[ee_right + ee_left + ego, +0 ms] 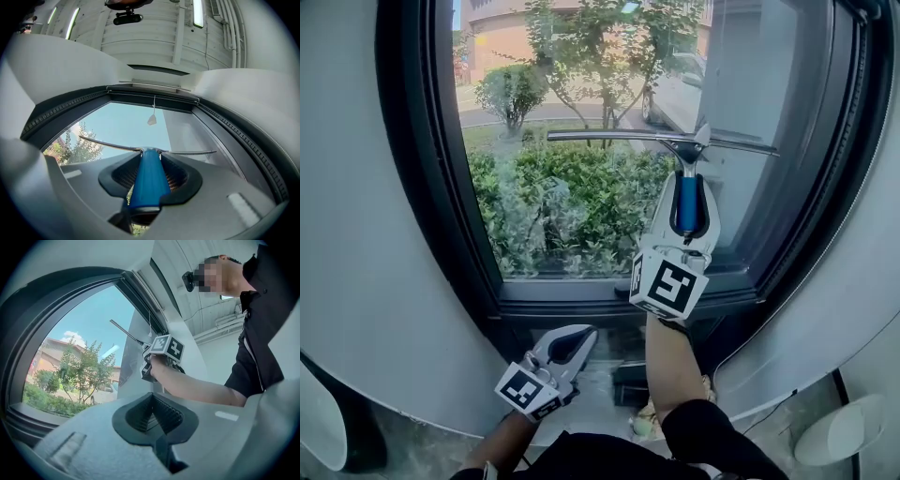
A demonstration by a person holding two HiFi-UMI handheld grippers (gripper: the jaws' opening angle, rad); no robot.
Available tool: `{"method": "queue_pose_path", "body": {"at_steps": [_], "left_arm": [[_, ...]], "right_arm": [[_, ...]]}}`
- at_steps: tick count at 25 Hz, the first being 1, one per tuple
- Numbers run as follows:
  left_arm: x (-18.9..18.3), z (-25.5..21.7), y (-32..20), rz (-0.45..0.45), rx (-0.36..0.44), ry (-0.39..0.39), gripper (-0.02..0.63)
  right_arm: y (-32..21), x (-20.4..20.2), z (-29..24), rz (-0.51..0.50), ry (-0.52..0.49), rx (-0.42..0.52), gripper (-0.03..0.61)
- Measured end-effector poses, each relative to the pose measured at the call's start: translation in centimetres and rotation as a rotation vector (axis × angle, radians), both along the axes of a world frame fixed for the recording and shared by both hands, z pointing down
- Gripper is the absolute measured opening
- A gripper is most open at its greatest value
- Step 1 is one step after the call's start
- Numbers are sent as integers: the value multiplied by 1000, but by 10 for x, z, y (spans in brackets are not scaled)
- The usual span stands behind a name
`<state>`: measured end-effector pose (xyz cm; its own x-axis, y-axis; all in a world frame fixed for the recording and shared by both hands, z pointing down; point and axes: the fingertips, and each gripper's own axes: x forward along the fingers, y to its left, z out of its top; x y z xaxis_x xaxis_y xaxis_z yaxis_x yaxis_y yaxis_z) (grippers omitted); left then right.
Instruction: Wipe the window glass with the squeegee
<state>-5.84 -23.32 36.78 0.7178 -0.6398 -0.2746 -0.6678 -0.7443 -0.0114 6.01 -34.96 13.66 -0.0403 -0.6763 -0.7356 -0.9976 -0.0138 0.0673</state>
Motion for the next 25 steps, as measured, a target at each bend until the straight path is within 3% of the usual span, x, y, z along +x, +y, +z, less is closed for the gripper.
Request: {"method": "queue_pose_path", "body": {"at_steps": [25], "left_arm": [[-1,17,9,-60,-45,16,0]], "right_arm": [[6,-3,49,8,27,-74,135]]}}
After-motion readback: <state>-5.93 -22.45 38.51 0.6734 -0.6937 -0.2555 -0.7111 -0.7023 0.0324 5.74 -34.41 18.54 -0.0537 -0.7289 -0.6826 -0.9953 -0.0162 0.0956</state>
